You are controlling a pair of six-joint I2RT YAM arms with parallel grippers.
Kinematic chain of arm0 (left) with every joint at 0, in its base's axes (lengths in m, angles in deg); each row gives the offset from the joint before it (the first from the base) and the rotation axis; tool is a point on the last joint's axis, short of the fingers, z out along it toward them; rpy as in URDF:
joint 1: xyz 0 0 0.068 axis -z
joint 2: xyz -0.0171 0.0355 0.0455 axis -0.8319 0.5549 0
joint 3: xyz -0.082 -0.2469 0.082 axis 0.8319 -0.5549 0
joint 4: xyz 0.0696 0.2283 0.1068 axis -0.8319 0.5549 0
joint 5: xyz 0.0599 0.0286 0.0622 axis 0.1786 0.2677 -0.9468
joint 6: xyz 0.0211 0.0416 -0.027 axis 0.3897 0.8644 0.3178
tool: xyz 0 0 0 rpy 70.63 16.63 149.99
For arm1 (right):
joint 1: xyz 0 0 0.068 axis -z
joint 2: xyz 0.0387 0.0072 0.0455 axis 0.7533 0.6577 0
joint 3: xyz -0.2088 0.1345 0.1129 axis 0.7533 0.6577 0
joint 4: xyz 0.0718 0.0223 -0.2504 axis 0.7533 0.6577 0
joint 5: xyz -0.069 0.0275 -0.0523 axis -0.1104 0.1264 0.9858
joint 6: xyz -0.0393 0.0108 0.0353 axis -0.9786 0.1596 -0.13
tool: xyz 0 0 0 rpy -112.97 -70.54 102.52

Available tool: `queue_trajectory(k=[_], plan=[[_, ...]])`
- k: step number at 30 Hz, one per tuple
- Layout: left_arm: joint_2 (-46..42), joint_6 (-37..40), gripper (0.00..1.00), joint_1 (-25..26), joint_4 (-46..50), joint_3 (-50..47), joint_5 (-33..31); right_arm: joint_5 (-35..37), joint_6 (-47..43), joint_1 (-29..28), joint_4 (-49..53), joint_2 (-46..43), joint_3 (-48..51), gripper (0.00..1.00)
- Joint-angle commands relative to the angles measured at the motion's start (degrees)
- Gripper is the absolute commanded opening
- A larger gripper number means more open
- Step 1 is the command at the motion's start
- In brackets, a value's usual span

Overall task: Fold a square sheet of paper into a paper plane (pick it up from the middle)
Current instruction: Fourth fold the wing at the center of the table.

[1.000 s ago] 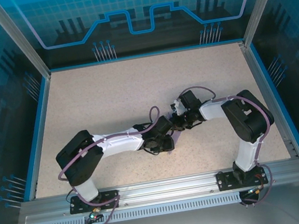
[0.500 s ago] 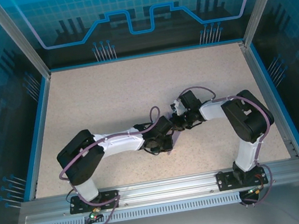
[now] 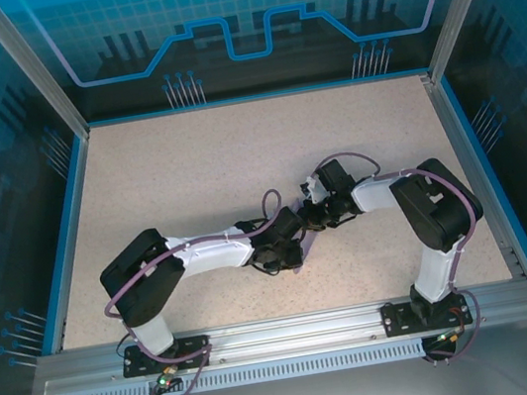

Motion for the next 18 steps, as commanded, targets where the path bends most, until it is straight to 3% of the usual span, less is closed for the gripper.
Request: queue_trajectory(k=[1, 6, 18], plan=[[-0.2, -0.98, 0.1, 0.39, 1.6, -1.58, -0.56, 4.53, -0.98, 0.36, 4.78, 3.72, 2.67, 0.11], [0.13, -1.1, 0.03, 0.39, 0.84, -1.67, 0.36, 4.81, -1.31, 0.36, 5.13, 3.63, 2.54, 0.11], [-3.3, -1.31, 0.07, 0.34, -4.75, -0.79, 3.37, 3.72, -1.22, 1.4, 4.34, 2.95, 3.37, 0.1]])
